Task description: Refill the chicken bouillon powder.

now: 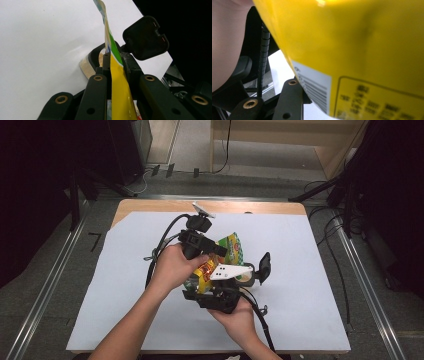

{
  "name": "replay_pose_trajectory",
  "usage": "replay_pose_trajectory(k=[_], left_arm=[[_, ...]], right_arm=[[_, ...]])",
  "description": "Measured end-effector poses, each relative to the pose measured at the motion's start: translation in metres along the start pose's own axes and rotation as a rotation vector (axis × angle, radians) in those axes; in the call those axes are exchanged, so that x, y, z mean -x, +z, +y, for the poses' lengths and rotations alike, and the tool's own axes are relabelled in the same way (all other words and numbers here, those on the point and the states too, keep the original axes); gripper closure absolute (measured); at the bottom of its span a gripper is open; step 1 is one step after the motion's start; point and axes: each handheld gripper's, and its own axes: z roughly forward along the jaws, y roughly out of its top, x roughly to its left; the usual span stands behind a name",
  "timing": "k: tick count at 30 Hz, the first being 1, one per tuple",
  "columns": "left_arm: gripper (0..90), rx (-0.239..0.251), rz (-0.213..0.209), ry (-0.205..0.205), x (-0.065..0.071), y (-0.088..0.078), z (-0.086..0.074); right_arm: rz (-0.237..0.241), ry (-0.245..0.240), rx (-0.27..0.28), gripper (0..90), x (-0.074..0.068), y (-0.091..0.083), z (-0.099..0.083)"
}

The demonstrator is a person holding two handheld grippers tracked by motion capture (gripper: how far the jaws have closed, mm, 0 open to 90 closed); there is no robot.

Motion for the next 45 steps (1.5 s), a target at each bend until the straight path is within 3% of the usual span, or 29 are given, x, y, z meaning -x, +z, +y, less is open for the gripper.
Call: replay_pose_trajectory(k=[6,24,45], left_arm=[[82.5,-0.008,-0.024,-0.016,-0.003,0.003,0.006],[82.6,-0.035,-0.008,-0.005,0.001,0.005,0.014],[82.6,-0.032,-0.006,0.001,0.001,0.007,0.015]], right_arm=[[-0.009,0.013,0.001,66.9,0.003,-0.002,0.003],[-0.02,0.047,0.019,67.0,0.004,-0.004,0.005],[-0.022,0.042,0.01,67.0,0.007,-0.006,0.006]])
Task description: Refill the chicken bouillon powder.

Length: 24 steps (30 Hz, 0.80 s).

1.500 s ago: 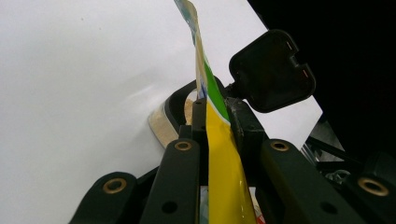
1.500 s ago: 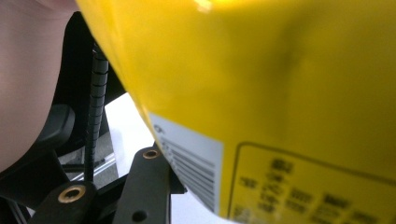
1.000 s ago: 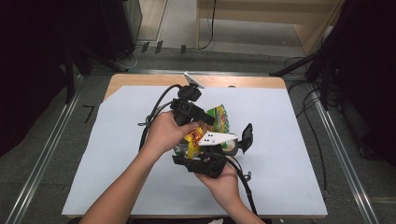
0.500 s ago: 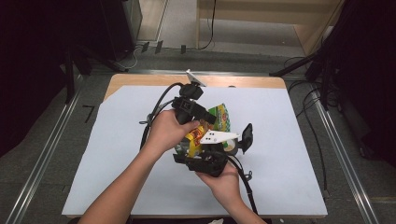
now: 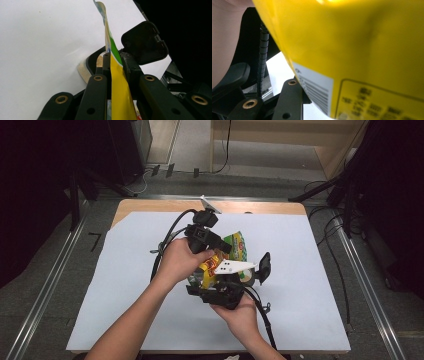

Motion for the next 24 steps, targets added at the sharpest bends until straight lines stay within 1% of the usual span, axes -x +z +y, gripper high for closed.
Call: replay_pose_trajectory(k=[11,16,21,24], left_arm=[[82.9,0.005,-0.004,-0.006,-0.0028,-0.0003,-0.0018],[82.9,0.005,-0.006,-0.011,-0.0038,-0.0003,-0.0014],[82.9,0.012,-0.005,-0.008,-0.003,-0.0004,-0.0011],[82.8,0.018,-0.002,-0.013,-0.0034,-0.0009,-0.001]], right_arm=[[-0.016,-0.008,0.003,66.2,-0.0025,0.0026,-0.001],[-0.038,-0.014,0.01,64.9,-0.0048,0.0027,-0.0016],[-0.035,-0.012,0.011,65.8,-0.0034,0.0024,-0.0012],[-0.029,-0.011,0.014,65.9,-0.0023,0.0032,-0.0005]])
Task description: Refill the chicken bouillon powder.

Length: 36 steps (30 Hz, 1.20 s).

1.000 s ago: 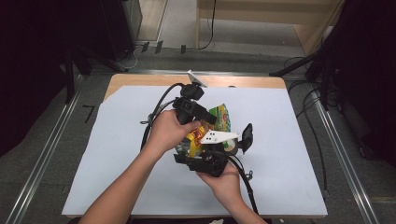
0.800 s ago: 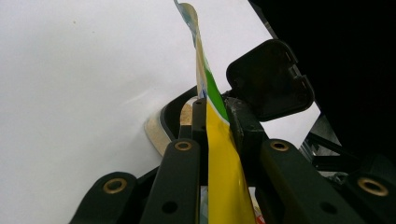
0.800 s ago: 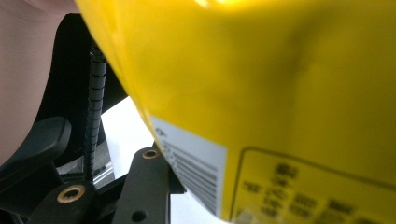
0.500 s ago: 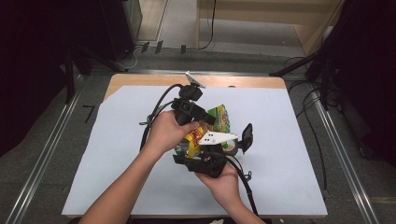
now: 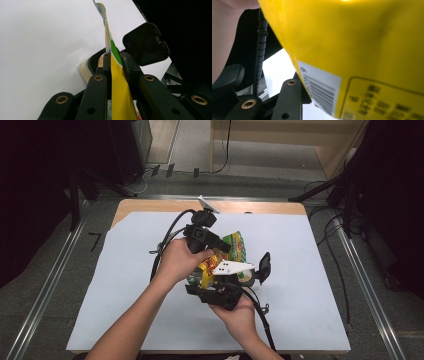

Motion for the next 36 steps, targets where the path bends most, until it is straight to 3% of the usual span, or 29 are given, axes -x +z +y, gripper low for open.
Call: replay_pose_trajectory(k=[17,36], left_arm=[[82.8,0.014,0.023,0.002,-0.001,-0.011,-0.006],[83.0,0.003,0.014,0.007,-0.001,-0.007,-0.008]], right_arm=[[0.031,-0.019,-0.001,66.4,-0.005,0.006,0.003],[0.029,-0.023,-0.013,66.7,-0.003,0.006,0.0]])
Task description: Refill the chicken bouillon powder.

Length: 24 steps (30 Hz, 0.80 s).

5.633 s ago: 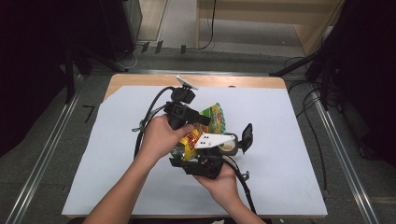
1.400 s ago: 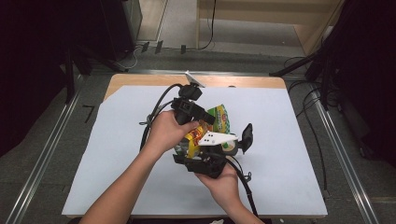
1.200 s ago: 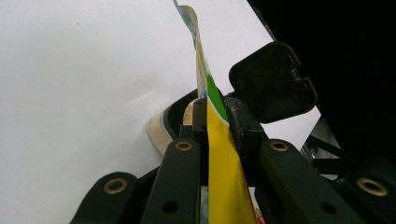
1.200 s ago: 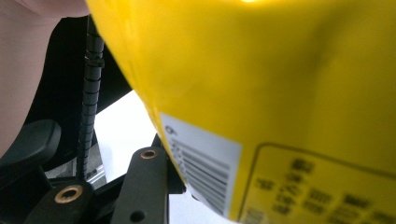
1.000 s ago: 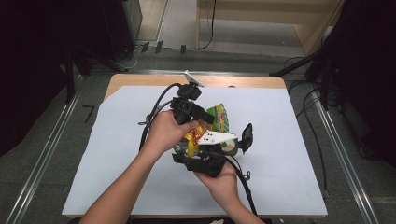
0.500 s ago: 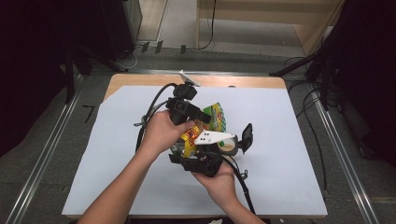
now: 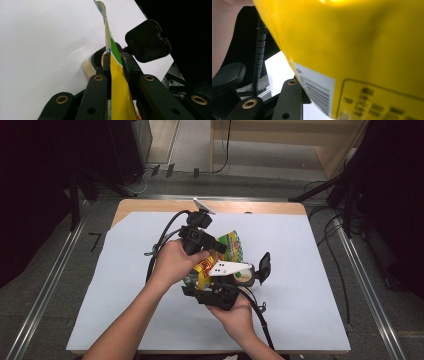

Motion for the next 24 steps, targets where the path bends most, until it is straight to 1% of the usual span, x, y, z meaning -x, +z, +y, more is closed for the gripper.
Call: replay_pose_trajectory(k=[4,12,16,19,22,24], left_arm=[[83.0,0.005,-0.004,0.001,-0.001,0.0,-0.002],[83.0,0.016,-0.012,0.01,-0.002,-0.001,-0.008],[82.8,0.026,-0.029,0.011,-0.004,-0.001,-0.013],[82.8,0.05,-0.045,0.005,-0.008,-0.002,-0.019],[83.0,0.038,-0.043,0.011,-0.01,-0.002,-0.021],[83.0,0.041,-0.049,0.009,-0.01,-0.002,-0.023]], right_arm=[[-0.002,-0.001,-0.003,66.7,-0.001,0.0,-0.001],[-0.008,-0.028,-0.012,66.6,-0.003,0.002,-0.004],[-0.014,-0.053,-0.02,66.6,-0.004,0.003,-0.007],[-0.022,-0.08,-0.027,66.3,-0.005,0.005,-0.01],[-0.026,-0.089,-0.032,66.2,-0.006,0.006,-0.012],[-0.03,-0.102,-0.031,66.1,-0.007,0.007,-0.014]])
